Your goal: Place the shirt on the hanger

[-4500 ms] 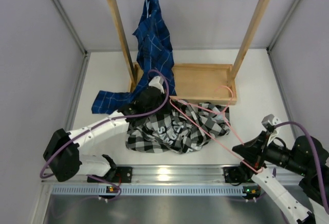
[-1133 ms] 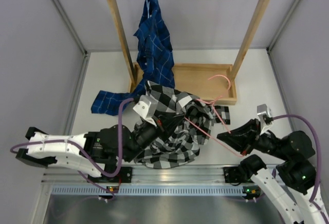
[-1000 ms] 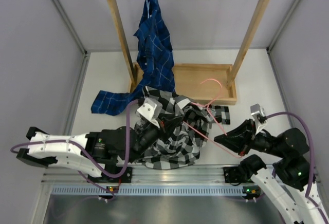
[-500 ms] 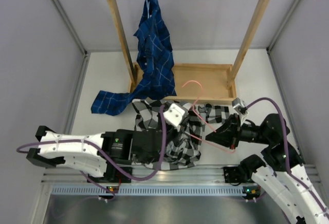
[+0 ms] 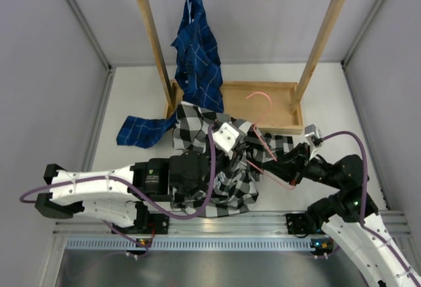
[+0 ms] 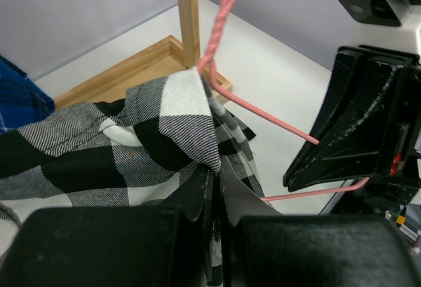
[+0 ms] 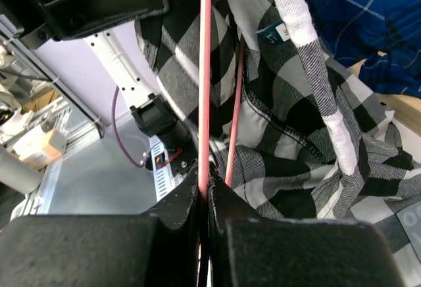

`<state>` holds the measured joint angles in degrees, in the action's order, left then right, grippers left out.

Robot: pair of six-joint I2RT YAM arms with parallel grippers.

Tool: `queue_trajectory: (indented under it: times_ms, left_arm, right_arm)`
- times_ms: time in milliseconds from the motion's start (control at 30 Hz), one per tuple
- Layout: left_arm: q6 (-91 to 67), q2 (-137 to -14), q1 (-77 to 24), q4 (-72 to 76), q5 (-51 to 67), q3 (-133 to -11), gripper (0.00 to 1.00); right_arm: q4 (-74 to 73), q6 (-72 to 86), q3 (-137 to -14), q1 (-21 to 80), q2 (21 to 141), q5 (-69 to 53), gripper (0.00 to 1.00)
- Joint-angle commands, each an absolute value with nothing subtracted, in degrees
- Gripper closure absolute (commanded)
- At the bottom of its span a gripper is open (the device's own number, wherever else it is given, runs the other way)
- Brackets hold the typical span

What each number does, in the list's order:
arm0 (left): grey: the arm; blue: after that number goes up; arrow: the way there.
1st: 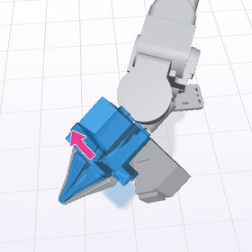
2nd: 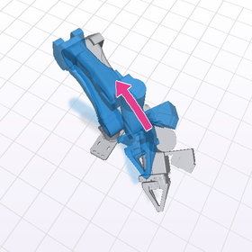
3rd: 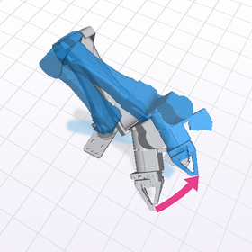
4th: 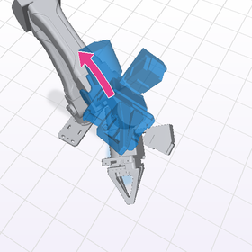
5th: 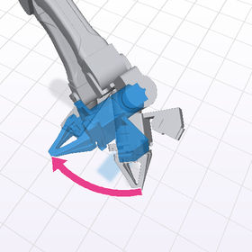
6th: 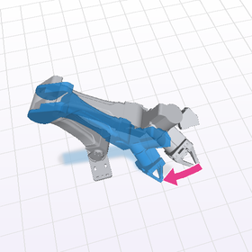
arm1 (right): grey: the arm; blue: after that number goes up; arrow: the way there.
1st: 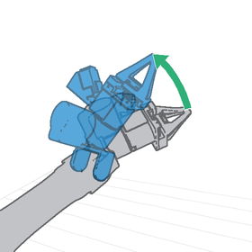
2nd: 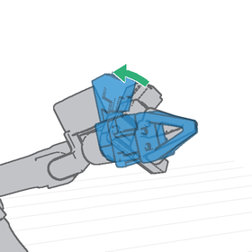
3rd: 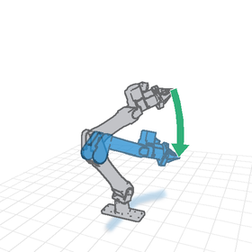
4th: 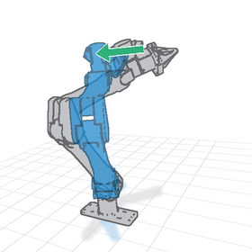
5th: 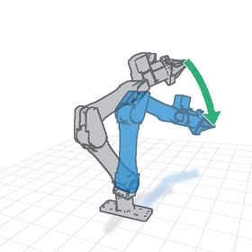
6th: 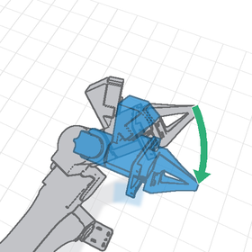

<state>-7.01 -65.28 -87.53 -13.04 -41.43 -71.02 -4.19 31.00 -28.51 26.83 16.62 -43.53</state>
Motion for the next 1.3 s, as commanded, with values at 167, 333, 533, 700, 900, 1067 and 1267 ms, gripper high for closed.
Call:
queue_trajectory:
  times_ms: [167,333,533,700,900,1067,1267]
  left_arm:
    - [-5.98,-66.88,-87.98,-10.81,-40.90,-73.82,0.90]
    - [-2.91,-66.45,-87.98,-12.82,-31.91,-76.63,0.26]
    - [9.38,-62.41,-87.98,-16.61,-38.66,-84.10,0.12]
    - [17.77,-63.52,-77.68,-22.25,-24.20,-88.66,0.08]
    - [19.48,-74.17,-56.62,-43.66,13.93,-105.98,0.11]
    - [26.00,-81.46,-51.16,-60.60,42.27,-116.51,0.07]
    - [28.12,-86.12,-50.54,-64.24,48.51,-117.16,0.06]
  right_arm:
    - [5.71,33.22,-24.00,26.02,9.41,-38.95,1.00]
    - [7.21,34.10,-21.80,26.10,6.86,-37.10,1.00]
    - [8.09,36.65,-18.37,26.02,1.94,-34.46,1.00]
    - [5.46,35.78,-17.67,26.02,0.18,-34.63,1.00]
    - [-0.43,34.19,-18.02,26.02,-5.18,-34.37,1.00]
    - [-7.37,30.68,-20.47,26.02,-5.80,-35.86,1.00]
    - [-10.81,27.78,-22.76,26.02,-6.50,-37.70,1.00]
